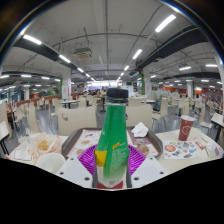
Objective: Pour water
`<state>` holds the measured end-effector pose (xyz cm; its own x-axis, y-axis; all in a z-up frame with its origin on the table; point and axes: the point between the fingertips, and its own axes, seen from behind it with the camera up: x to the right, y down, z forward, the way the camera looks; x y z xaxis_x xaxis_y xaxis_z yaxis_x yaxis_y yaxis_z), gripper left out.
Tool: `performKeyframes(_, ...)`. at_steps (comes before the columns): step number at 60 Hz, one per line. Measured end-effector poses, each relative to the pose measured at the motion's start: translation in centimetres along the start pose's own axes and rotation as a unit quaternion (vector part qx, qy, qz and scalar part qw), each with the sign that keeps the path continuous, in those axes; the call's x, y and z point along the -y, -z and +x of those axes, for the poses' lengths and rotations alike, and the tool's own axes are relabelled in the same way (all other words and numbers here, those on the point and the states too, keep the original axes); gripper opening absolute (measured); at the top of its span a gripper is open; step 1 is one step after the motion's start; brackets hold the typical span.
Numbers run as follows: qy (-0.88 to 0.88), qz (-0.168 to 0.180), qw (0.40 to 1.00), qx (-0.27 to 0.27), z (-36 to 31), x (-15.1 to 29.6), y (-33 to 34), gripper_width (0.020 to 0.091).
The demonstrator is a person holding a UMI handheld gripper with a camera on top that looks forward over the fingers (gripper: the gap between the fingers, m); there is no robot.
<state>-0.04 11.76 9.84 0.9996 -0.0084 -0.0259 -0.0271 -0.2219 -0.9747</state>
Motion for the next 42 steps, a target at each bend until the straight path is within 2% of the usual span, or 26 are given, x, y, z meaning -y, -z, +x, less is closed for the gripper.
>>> performKeyframes(3, 0.005, -0.003, 1.000, 0.008, -0.8, -0.6, -0.4, 0.0379)
performKeyframes(9, 0.039, -0.009, 0.999, -0.007, -0.9, -2.1, -0.9, 0.0386)
performKeyframes(11, 0.050, 0.007, 0.999, -0.010, -1.0, -1.8, -1.0, 0.0385)
performKeyframes(14, 0.057, 0.012, 0.998, -0.015, -0.8, -1.7, -1.0, 0.0383)
performKeyframes(25, 0.051, 0.012, 0.998, -0.023, -0.8, -1.8, -0.8, 0.0406)
performKeyframes(33, 0.048, -0.007, 0.999, -0.005, -1.1, -2.0, -0.5, 0.0567)
performKeyframes(34, 0.048, -0.014, 0.999, 0.000, -1.2, -2.3, -0.4, 0.0605)
performKeyframes(38, 0.044, -0.044, 0.998, 0.031, -2.1, -3.4, 0.1, 0.0850)
performKeyframes(39, 0.043, -0.049, 0.997, 0.038, -2.3, -3.6, 0.3, 0.0868)
performKeyframes(40, 0.040, -0.052, 0.997, 0.043, -2.5, -3.7, 0.7, 0.0839)
performKeyframes(42, 0.036, -0.059, 0.997, 0.047, -2.6, -3.8, 1.4, 0.0834)
